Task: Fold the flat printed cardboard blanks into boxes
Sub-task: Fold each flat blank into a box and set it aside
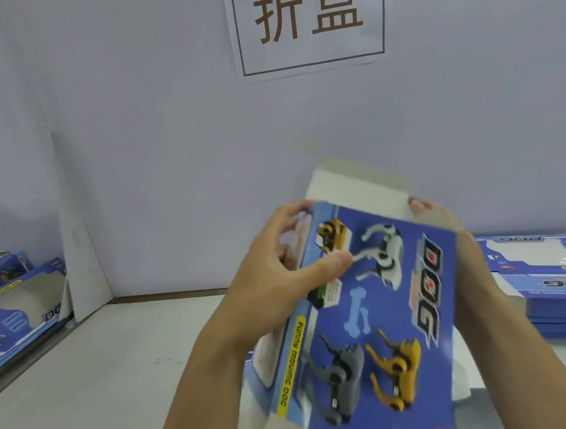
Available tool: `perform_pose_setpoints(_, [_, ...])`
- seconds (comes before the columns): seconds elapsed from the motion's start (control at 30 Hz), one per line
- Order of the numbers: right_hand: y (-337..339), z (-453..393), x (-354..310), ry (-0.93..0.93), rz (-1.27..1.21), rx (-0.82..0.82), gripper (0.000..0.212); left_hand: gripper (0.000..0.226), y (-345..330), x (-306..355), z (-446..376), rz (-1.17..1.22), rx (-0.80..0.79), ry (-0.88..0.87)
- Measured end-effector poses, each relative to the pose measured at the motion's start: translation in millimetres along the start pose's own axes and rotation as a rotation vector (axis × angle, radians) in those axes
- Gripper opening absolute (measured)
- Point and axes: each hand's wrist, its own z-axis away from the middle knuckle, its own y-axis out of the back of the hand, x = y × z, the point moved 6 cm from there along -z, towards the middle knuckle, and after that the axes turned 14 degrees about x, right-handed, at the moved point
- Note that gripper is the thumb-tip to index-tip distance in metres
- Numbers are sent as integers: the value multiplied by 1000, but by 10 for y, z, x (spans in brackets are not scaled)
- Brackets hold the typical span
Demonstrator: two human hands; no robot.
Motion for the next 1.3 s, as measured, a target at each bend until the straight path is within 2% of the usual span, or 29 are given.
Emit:
perform_pose_setpoints(0.1, [-170,152,-299,130,-29,-39,15,61,108,93,-37,95,163,-93])
perform_pose_setpoints(0.13, [-254,239,-376,140,-19,-120,20,61,125,112,-39,111,195,-126])
perform_pose_setpoints(0.2, [-396,274,-427,186,78,-224,77,63,131,196,-28,128,239,-194])
perform_pose_setpoints(0.23, [-448,286,-403,188,87,-281,80,64,129,218,-25,143,234,-215])
perform_pose_setpoints(0.3, [-498,338,-404,254,66,-348,52,66,132,213,-24,169,190,-218])
perform_pose_setpoints(0.33, [-501,359,-403,294,68,-364,47,66,145,197,-26,179,170,-211])
perform_pose_setpoints(0.47, [-568,406,-407,408,141,-354,53,62,152,169,-19,233,164,-184])
perform_pose_setpoints(0.53, [-592,417,-364,415,142,-360,50,56,126,161,-21,237,224,-185])
perform_pose_setpoints(0.67, [-582,384,-260,393,251,-357,39,28,132,163,-11,163,443,-236])
perform_pose_setpoints(0.77, [-564,361,-190,304,250,-352,33,26,142,162,-1,126,528,-233])
perform_pose_setpoints(0.83, [-559,371,-184,251,197,-325,22,28,131,143,3,140,549,-202])
perform_pose_setpoints(0.93, [-563,339,-180,291,243,-224,34,24,95,83,18,160,586,-173])
perform_pose_setpoints(1.03, [-538,287,-163,294,236,-96,16,6,25,74,48,141,570,-183])
perform_pose_setpoints(1.1, [-519,274,-137,261,210,-56,11,3,-17,98,61,126,535,-202])
perform_pose_setpoints(1.17, [-489,265,-125,235,192,-27,15,12,-44,124,67,133,508,-196])
perform_pose_setpoints(1.3, [-481,243,-131,216,221,-59,52,58,-20,110,69,151,521,-152])
